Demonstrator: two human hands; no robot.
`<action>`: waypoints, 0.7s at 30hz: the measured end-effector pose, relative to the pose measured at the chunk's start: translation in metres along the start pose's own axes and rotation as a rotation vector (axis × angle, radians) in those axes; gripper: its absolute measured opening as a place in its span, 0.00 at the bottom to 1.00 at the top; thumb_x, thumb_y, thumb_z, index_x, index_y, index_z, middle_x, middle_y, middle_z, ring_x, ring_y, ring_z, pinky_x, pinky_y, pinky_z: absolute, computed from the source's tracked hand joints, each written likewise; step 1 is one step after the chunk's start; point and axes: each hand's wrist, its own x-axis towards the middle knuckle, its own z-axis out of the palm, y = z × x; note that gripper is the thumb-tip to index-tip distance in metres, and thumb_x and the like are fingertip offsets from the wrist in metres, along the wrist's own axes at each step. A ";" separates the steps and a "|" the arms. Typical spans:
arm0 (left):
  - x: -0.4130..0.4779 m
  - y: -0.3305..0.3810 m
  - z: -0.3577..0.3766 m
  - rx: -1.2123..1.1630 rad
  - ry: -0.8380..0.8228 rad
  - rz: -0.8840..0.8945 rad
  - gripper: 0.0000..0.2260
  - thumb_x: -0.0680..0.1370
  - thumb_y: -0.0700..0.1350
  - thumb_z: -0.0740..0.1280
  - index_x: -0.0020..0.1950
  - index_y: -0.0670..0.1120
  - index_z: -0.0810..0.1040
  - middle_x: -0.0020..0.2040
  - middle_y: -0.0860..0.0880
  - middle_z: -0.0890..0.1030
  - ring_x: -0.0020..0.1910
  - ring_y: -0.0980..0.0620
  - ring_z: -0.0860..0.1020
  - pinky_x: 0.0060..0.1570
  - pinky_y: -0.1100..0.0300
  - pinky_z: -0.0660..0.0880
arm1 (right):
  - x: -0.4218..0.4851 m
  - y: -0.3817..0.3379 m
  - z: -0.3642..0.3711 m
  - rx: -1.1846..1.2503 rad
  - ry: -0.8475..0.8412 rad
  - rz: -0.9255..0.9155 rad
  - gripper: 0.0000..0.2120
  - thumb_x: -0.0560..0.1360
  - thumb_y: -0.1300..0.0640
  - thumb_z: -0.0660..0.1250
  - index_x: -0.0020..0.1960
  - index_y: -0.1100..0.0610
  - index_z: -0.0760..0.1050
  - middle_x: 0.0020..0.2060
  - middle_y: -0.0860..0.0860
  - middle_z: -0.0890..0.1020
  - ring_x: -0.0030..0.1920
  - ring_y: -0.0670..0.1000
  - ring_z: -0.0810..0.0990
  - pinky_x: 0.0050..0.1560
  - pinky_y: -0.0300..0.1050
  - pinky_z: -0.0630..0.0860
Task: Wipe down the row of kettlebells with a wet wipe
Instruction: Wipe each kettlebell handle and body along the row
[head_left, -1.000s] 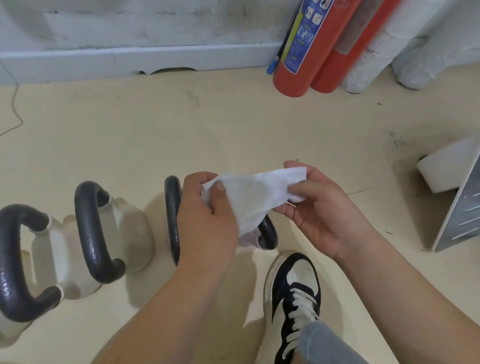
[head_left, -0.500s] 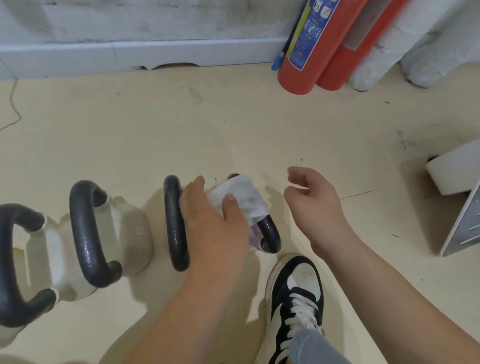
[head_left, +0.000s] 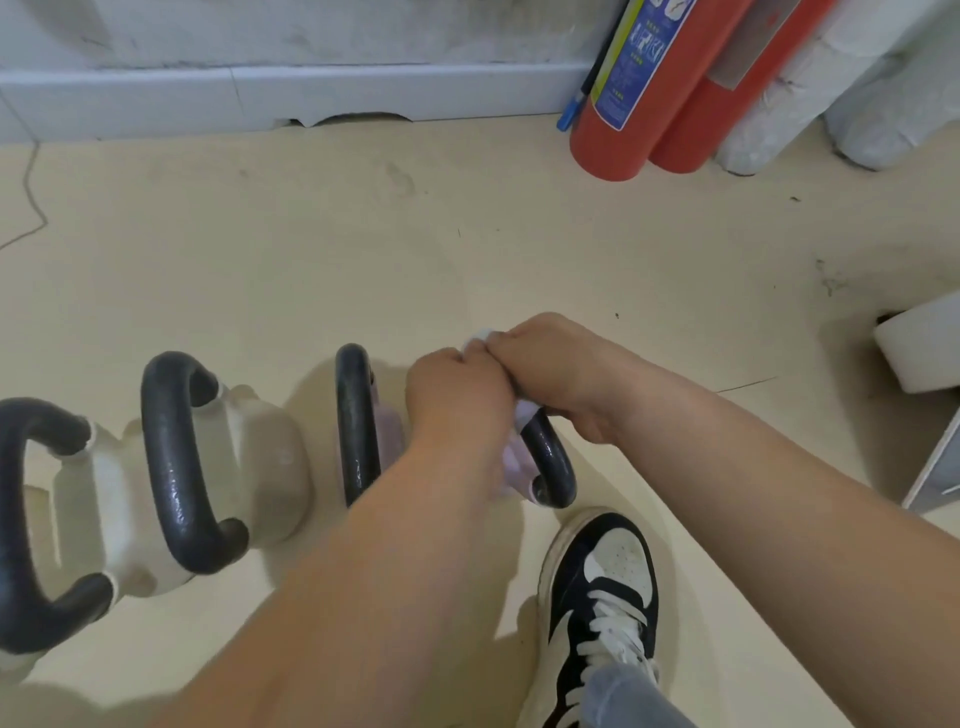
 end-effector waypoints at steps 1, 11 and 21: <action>0.008 0.002 0.000 -0.049 -0.009 -0.064 0.12 0.83 0.48 0.63 0.47 0.41 0.79 0.49 0.39 0.85 0.47 0.41 0.84 0.49 0.51 0.82 | 0.004 -0.004 0.001 -0.019 0.015 0.012 0.16 0.83 0.52 0.62 0.41 0.60 0.76 0.27 0.58 0.77 0.31 0.57 0.74 0.40 0.47 0.71; -0.033 -0.023 0.002 -0.133 0.009 0.073 0.12 0.84 0.49 0.63 0.45 0.51 0.83 0.39 0.45 0.86 0.41 0.44 0.85 0.41 0.48 0.83 | -0.027 0.027 0.000 0.018 0.033 -0.144 0.18 0.85 0.56 0.59 0.42 0.62 0.81 0.30 0.53 0.81 0.30 0.47 0.77 0.38 0.43 0.74; -0.082 -0.102 0.017 -0.176 -0.103 0.258 0.18 0.85 0.50 0.61 0.75 0.62 0.73 0.50 0.61 0.86 0.50 0.64 0.84 0.52 0.67 0.80 | -0.070 0.124 0.028 0.187 0.222 -0.332 0.19 0.87 0.55 0.58 0.76 0.44 0.73 0.47 0.48 0.89 0.45 0.45 0.86 0.46 0.36 0.80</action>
